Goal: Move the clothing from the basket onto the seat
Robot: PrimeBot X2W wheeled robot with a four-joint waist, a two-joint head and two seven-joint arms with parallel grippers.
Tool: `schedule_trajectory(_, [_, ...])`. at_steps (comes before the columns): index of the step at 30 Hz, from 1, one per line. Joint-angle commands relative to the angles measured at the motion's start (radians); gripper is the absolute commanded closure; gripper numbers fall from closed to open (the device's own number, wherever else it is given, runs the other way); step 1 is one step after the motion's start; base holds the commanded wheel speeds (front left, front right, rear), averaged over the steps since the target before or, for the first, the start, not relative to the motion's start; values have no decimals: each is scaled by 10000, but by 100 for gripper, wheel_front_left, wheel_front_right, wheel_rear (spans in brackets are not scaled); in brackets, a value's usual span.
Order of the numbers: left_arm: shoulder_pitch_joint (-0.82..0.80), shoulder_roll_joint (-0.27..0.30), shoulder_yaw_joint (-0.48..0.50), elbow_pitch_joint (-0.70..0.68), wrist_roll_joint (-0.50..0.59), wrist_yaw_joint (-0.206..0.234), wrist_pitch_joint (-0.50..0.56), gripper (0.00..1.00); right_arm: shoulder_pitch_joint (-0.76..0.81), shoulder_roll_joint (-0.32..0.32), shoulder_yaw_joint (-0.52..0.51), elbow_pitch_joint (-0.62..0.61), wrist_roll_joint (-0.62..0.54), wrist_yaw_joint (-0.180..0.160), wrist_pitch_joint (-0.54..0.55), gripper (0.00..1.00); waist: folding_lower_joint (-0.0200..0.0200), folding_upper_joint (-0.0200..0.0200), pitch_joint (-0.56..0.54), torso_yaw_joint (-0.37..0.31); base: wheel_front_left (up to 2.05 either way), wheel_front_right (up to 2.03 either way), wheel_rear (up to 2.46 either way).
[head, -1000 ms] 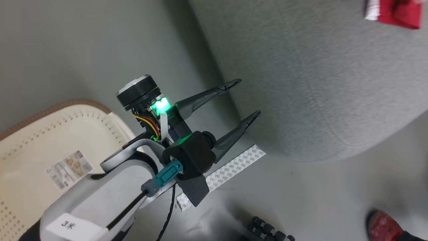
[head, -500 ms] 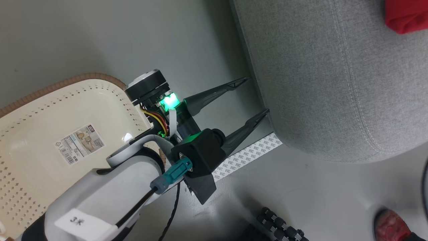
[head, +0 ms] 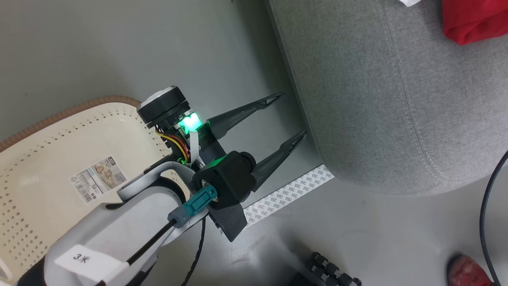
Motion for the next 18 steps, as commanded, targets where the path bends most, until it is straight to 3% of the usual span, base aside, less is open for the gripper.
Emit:
schedule_trajectory(1, [63,44,-22,-14,-39,49,-62,0,-74,23,1,-11,-136,1,-17,0,0,-1,-83,16,0,0,0])
schedule_trajectory(10, [510,-45,171,272,-299,503,-575,0,877,-219,13,-1093,-544,1,-17,0,0,-1,-1047,334,0,0,0])
schedule_trajectory(18, [1375,-287,343,809,-665,1098,-1582,0,3089,-838,148,-2726,-268,1,375,0,0,-1,-2710,1319,0,0,0])
